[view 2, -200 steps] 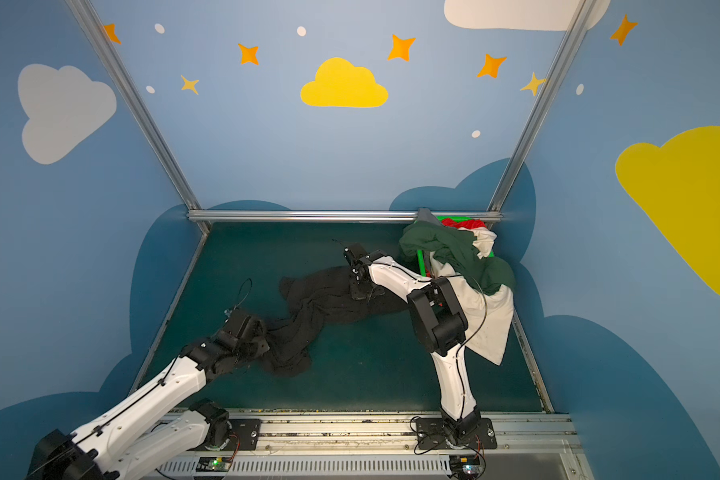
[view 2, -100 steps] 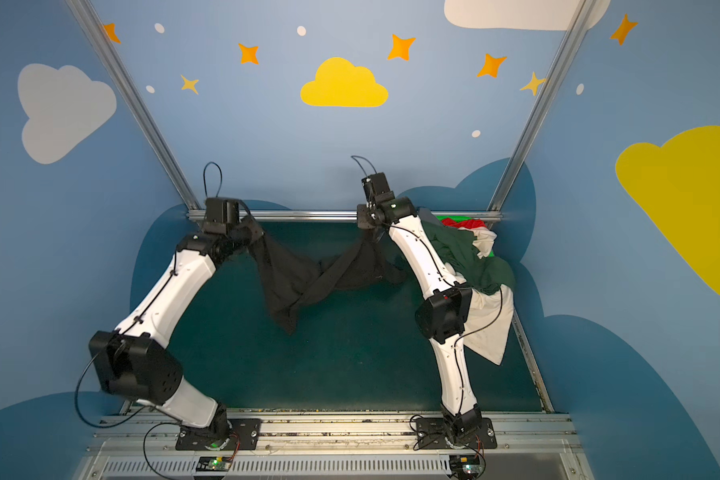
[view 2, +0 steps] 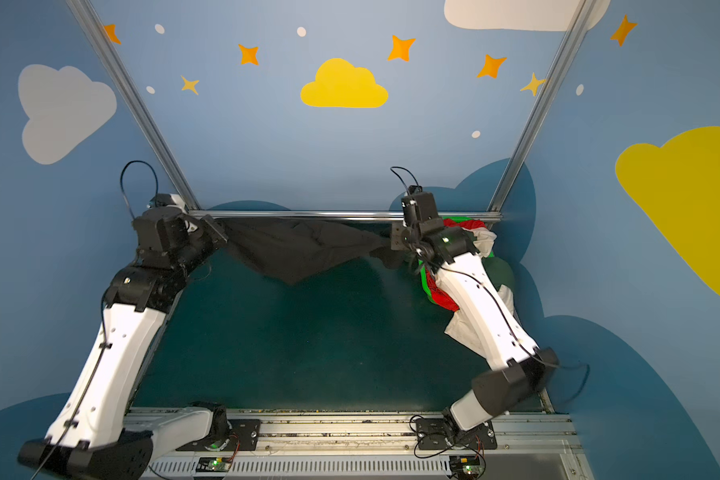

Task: Fold and stack the t-shirts
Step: 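Lift the black shirt with both grippers and stretch it toward the far side, then lay the black shirt down on the table and open both grippers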

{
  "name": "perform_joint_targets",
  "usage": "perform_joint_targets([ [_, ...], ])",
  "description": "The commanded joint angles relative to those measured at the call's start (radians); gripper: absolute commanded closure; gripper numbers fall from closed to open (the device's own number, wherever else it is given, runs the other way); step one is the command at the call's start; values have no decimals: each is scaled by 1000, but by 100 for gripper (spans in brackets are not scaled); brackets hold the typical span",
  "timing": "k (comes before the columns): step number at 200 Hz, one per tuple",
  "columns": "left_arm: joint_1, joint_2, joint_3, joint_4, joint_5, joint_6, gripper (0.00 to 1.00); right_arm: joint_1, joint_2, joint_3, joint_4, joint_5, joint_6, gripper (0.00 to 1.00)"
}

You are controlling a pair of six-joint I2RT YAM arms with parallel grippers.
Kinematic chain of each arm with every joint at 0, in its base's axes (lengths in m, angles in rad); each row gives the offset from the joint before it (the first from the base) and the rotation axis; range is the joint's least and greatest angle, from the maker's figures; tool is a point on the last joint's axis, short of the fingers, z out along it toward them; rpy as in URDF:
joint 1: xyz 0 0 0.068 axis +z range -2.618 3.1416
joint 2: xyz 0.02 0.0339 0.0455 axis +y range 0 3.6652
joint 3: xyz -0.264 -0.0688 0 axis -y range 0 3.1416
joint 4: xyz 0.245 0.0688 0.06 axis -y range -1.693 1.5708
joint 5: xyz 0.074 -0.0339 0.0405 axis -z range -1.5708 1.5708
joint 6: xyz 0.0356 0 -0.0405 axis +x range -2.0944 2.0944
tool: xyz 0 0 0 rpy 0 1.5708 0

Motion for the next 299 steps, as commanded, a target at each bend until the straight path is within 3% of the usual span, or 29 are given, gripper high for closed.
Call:
perform_joint_targets([
  [1, -15, -135, -73, -5, -16, -25, 96, 13, -184, -102, 89, 56, 55, 100],
  [35, -84, -329, -91, -60, -78, -26, 96, 96, -331, -136, 7, 113, 83, 100],
  [74, -87, -297, 91, -135, -122, 51, 96, 115, -280, 34, -48, 121, 47, 100],
  [95, -86, -213, 99, -106, -119, 67, 96, 102, -194, 76, -4, 141, 5, 100],
  [125, -71, -77, 33, -46, -90, 63, 96, 44, 2, 133, 44, 52, -3, 100],
  [174, 53, 152, -119, 106, -38, 7, 96, -30, 406, 271, 107, -17, 32, 100],
  [181, 72, 217, -103, 111, -23, 8, 90, -35, 482, 353, 93, -29, 28, 100],
  [188, 88, 282, -71, 93, -14, 12, 67, -41, 576, 462, 55, -61, 9, 100],
  [191, 94, 310, -48, 79, -12, 12, 59, -45, 618, 523, 26, -72, 6, 91],
  [198, 104, 368, 11, 33, -8, 11, 43, -50, 724, 678, -59, -85, 0, 41],
  [203, 106, 403, 56, -11, -11, 10, 32, -54, 798, 824, -153, -91, -1, 20],
  [213, 105, 443, 124, -80, -17, 19, 16, -58, 928, 1083, -316, -80, 13, 9],
  [228, 92, 413, 92, -50, -13, 40, 11, -56, 997, 1253, -449, -98, 3, 5],
  [244, 66, 328, -32, 49, -41, 54, 0, -47, 898, 1080, -442, -88, 14, 5],
  [279, -39, 193, -269, 147, -63, 59, 0, -22, 418, 122, 51, -167, 100, 5],
  [299, -120, 169, -365, 166, -23, 52, 0, -21, 242, -214, 185, -219, 171, 5],
])
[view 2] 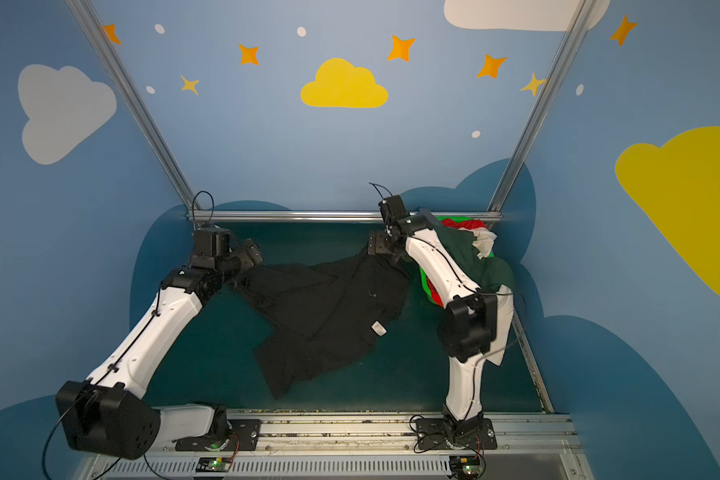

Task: Fold and stack the t-shirts

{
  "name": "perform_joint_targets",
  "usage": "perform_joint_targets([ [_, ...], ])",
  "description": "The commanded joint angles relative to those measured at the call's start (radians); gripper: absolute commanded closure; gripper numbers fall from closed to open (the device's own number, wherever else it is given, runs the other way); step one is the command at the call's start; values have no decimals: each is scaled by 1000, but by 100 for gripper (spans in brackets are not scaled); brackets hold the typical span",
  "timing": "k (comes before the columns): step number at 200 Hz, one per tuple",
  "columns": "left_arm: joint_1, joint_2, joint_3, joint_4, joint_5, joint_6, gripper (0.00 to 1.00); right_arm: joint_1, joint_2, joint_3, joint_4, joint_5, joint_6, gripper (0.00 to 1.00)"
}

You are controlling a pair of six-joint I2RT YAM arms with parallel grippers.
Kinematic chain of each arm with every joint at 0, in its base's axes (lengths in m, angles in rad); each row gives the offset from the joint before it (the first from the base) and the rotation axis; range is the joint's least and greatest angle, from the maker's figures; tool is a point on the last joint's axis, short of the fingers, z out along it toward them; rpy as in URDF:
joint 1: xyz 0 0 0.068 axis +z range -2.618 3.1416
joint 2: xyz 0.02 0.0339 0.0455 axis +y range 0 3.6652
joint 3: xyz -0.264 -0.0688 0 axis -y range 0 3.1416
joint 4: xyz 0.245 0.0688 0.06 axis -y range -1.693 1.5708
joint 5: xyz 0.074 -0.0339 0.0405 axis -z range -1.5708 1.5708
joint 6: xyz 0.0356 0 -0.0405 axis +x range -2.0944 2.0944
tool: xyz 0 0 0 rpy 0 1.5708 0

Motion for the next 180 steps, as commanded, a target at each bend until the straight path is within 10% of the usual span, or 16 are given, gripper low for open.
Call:
perform_joint_targets([
  [1, -70, -9, -95, 51, 23, 10, 0, 6, -174, -298, 229, -80, 99, 5],
  [79, -340, 250, -139, 94, 104, 2, 10, 57, -431, -882, 387, -272, 263, 5],
  [180, -429, 458, -114, 20, 129, -43, 35, 104, -292, -948, 558, -369, 309, 7],
])
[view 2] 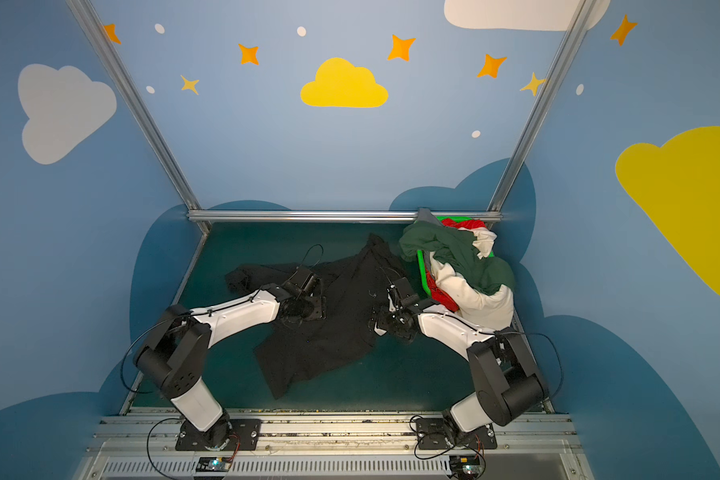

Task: Fold and stack the t-shirts

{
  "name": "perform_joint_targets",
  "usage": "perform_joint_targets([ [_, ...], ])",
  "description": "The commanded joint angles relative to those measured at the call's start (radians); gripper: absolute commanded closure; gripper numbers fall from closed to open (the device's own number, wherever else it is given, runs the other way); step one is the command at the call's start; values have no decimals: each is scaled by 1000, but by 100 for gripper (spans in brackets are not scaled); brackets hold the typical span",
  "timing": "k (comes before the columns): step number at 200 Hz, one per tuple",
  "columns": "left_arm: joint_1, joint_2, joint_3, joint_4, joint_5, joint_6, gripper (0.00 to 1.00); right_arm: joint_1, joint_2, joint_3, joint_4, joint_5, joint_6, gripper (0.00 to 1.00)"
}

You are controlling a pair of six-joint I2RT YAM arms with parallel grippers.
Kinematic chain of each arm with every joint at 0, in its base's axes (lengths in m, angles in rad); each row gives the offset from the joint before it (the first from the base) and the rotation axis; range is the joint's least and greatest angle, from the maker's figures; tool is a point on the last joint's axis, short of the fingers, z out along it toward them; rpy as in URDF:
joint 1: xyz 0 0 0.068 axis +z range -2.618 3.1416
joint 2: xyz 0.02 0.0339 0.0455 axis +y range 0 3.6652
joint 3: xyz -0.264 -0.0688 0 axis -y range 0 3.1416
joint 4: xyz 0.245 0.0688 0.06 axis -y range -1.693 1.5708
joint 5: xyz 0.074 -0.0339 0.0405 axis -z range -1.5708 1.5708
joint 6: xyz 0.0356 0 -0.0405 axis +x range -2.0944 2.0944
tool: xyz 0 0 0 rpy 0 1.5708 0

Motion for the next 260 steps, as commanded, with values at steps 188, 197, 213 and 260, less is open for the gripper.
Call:
perform_joint_targets([
  [188, -16, 3, 20, -135, -23, -84, 96, 39, 185, 58, 68, -32, 1, 26],
  [197, -18, -9, 17, -134, -23, -89, 96, 39, 186, 58, 68, -32, 1, 26],
  [213, -39, -16, 8, -123, -39, -93, 94, 39, 188, 58, 72, -35, 1, 31],
  [260, -105, 61, 51, -178, -104, -92, 52, 39, 190, 58, 76, -40, 3, 40],
])
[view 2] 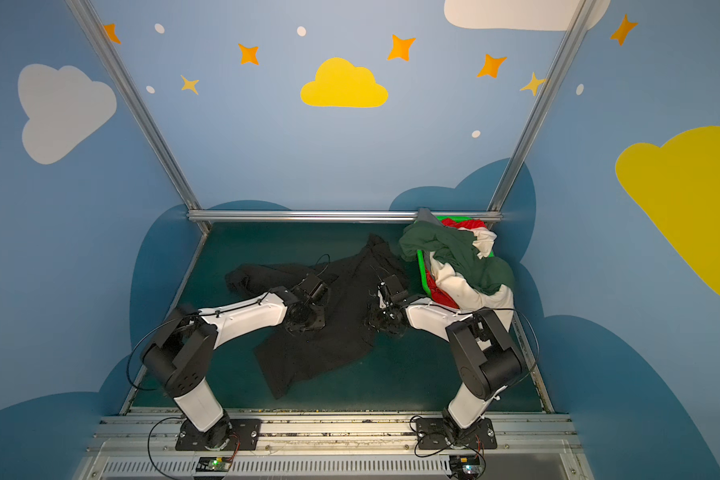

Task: Fold and stack the t-shirts

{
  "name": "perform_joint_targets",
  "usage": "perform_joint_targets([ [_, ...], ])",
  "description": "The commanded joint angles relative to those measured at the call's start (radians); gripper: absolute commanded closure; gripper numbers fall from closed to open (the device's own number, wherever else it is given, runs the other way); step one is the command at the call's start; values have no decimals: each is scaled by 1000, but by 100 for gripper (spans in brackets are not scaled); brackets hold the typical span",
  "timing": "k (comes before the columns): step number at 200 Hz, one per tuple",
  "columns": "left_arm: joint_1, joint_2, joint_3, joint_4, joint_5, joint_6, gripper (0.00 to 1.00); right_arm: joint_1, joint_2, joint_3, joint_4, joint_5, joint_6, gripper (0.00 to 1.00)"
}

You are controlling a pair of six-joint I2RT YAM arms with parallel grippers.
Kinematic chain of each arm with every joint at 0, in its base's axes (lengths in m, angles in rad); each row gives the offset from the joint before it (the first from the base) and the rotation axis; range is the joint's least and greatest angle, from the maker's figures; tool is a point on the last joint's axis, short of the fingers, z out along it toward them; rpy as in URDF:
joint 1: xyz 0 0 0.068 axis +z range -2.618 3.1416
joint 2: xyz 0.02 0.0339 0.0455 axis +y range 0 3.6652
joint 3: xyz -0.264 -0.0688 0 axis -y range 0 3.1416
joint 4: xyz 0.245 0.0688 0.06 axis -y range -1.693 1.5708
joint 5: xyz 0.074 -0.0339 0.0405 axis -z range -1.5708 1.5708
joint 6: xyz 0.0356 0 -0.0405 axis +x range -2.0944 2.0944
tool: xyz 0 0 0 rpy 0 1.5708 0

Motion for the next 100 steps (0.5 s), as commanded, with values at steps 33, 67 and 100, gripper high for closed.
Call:
perform_joint_targets([
  [33, -32, 84, 58, -95, -87, 10, 50, 10, 20, -11, -24, 11, -1, 53],
  [67, -32, 101, 63, -110, -121, 12, 64, 10, 23, -12, -19, 14, 3, 71],
  [100, -29, 100, 74, -137, -165, 9, 83, 8, 24, -10, -25, 20, 3, 98],
])
